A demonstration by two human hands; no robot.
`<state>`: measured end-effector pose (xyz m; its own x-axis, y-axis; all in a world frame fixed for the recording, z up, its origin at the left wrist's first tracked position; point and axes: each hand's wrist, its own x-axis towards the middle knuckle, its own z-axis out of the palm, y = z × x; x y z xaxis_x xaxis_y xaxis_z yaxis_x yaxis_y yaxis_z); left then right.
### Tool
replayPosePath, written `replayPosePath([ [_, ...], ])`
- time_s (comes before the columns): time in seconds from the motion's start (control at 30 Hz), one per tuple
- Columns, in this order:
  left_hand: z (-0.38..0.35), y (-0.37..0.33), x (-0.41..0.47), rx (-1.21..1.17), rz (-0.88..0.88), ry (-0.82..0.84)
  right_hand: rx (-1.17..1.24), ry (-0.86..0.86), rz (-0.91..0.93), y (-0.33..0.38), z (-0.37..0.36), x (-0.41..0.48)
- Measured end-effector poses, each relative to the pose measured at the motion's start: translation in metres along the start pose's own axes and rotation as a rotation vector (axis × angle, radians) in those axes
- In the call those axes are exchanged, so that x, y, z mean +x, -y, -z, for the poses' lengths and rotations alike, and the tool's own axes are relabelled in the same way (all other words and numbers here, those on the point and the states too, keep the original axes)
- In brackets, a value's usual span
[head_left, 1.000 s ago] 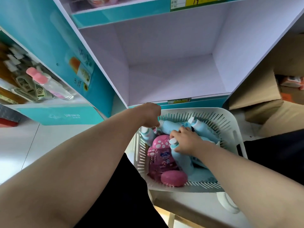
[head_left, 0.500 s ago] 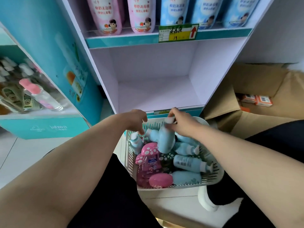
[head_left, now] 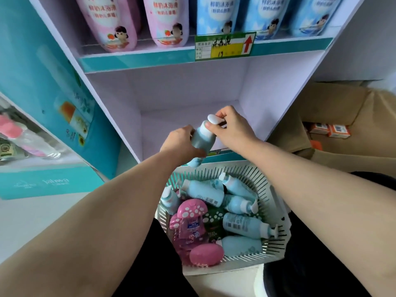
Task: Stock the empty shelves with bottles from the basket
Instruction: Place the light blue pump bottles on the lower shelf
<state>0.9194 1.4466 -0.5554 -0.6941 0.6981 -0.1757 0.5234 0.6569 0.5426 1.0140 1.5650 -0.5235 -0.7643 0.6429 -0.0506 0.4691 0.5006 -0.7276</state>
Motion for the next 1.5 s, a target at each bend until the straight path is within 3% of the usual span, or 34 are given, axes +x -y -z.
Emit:
replayPosePath([
  [0.1, -0.009, 0.002, 0.023, -0.044, 0.031, -0.013, 0.021, 0.092, 0.007, -0.016, 0.001, 0.023],
  [0.33, -0.031, 0.013, 0.076, -0.284, 0.187, -0.1, -0.603, 0.313, 0.134, -0.075, 0.016, 0.053],
  [0.4, -0.042, 0.02, 0.08, -0.336, 0.223, -0.102, -0.663, 0.349, 0.155, -0.09, 0.008, 0.054],
  [0.57, -0.054, 0.025, 0.103, -0.294, 0.158, -0.11, -0.624, 0.274, 0.234, -0.115, -0.012, 0.053],
  [0.7, -0.066, 0.028, 0.108, -0.282, 0.105, -0.225, -0.68, 0.149, 0.373, -0.139, -0.015, 0.04],
  [0.83, -0.077, 0.021, 0.113, -0.294, 0.095, -0.37, -0.647, -0.022, 0.319, -0.16, -0.017, 0.03],
  [1.0, -0.092, -0.01, 0.132, -0.379, 0.068, -0.318, -0.594, -0.164, 0.229, -0.163, -0.004, 0.034],
  [1.3, -0.111, -0.053, 0.195, -0.454, 0.002, -0.282, -0.397, -0.218, 0.143, -0.167, 0.004, 0.038],
  [1.5, -0.118, -0.053, 0.205, -0.349, 0.04, -0.325, -0.359, -0.201, 0.138, -0.166, 0.011, 0.037],
])
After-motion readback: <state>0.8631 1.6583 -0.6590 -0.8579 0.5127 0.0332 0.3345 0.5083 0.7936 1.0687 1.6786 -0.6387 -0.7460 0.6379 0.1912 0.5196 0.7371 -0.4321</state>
